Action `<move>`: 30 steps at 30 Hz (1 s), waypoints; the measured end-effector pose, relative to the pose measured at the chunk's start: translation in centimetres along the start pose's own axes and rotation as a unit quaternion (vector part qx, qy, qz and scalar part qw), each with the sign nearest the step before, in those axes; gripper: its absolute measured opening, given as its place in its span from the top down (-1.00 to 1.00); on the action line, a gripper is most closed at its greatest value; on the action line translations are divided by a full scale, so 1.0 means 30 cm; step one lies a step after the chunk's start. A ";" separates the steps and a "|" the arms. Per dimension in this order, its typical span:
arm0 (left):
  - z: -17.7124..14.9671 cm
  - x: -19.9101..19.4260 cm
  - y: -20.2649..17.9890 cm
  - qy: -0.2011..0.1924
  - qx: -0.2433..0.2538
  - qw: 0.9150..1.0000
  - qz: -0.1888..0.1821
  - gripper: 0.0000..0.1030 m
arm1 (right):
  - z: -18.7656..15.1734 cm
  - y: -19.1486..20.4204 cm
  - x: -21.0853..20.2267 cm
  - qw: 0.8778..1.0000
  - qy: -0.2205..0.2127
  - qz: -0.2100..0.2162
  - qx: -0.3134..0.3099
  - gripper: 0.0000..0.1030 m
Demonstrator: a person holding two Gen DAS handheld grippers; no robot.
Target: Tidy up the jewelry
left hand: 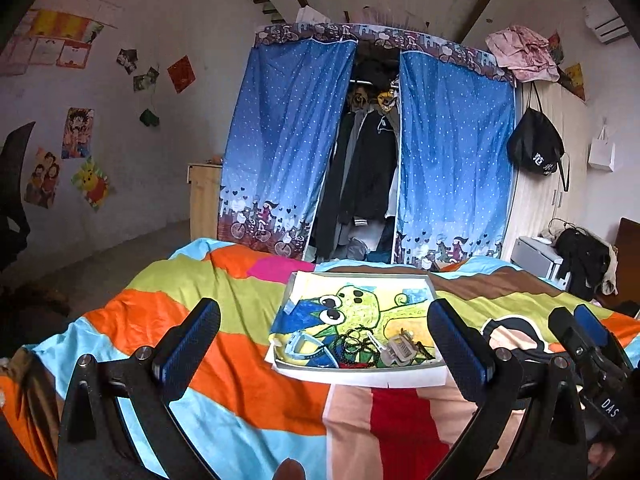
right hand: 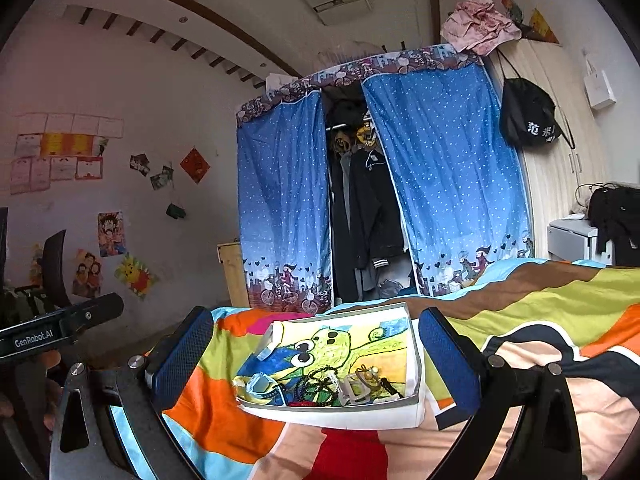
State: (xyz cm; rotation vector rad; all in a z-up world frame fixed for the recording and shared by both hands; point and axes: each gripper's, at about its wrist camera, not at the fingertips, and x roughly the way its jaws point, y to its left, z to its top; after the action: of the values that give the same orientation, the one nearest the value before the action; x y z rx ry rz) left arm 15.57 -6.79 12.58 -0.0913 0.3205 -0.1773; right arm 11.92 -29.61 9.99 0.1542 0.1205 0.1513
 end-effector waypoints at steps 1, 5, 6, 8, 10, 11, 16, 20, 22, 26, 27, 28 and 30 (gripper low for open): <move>-0.006 -0.017 0.005 -0.001 -0.003 1.000 0.000 -0.97 | -0.001 -0.001 -0.011 1.000 -0.002 -0.001 0.002 -1.00; -0.031 -0.071 0.023 -0.002 -0.007 1.000 0.003 -0.97 | -0.022 0.016 -0.067 1.000 -0.002 -0.007 0.005 -1.00; -0.042 -0.089 0.028 -0.001 -0.007 1.000 0.003 -0.97 | -0.029 0.023 -0.079 1.000 0.000 -0.008 0.003 -1.00; -0.062 -0.121 0.039 0.001 -0.010 1.000 0.001 -0.97 | -0.050 0.040 -0.109 1.000 0.005 -0.012 0.001 -1.00; -0.086 -0.159 0.051 0.003 -0.013 1.000 -0.001 -0.97 | -0.071 0.054 -0.140 1.000 0.008 -0.015 0.004 -1.00; -0.095 -0.171 0.055 0.004 -0.012 1.000 0.000 -0.97 | -0.081 0.061 -0.153 1.000 0.009 -0.015 0.005 -1.00; -0.157 -0.247 0.074 0.013 -0.007 1.000 0.002 -0.97 | -0.127 0.119 -0.231 1.000 0.014 -0.020 -0.008 -1.00; -0.211 -0.293 0.087 0.020 0.001 1.000 0.004 -0.97 | -0.164 0.173 -0.272 0.999 0.023 -0.021 -0.019 -1.00; -0.243 -0.313 0.099 0.025 0.004 1.000 0.005 -0.97 | -0.181 0.193 -0.282 0.999 0.026 -0.024 -0.019 -1.00; -0.299 -0.333 0.130 0.035 0.000 0.999 0.004 -0.97 | -0.233 0.236 -0.302 0.999 0.038 -0.033 -0.020 -1.00; -0.313 -0.337 0.140 0.036 -0.003 0.999 0.002 -0.97 | -0.247 0.244 -0.304 0.998 0.042 -0.036 -0.023 -1.00; -0.327 -0.340 0.150 0.038 -0.007 0.999 0.001 -0.97 | -0.259 0.252 -0.305 0.998 0.048 -0.037 -0.023 -1.00; -0.350 -0.346 0.167 0.041 -0.015 0.999 -0.002 -0.97 | -0.282 0.259 -0.305 0.997 0.055 -0.040 -0.020 -1.00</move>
State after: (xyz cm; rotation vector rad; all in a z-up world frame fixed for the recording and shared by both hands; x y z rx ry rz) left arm 3.31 -0.57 5.24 -0.1141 0.4052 -0.1813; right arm 0.73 -22.28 3.92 0.1015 0.2336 0.0831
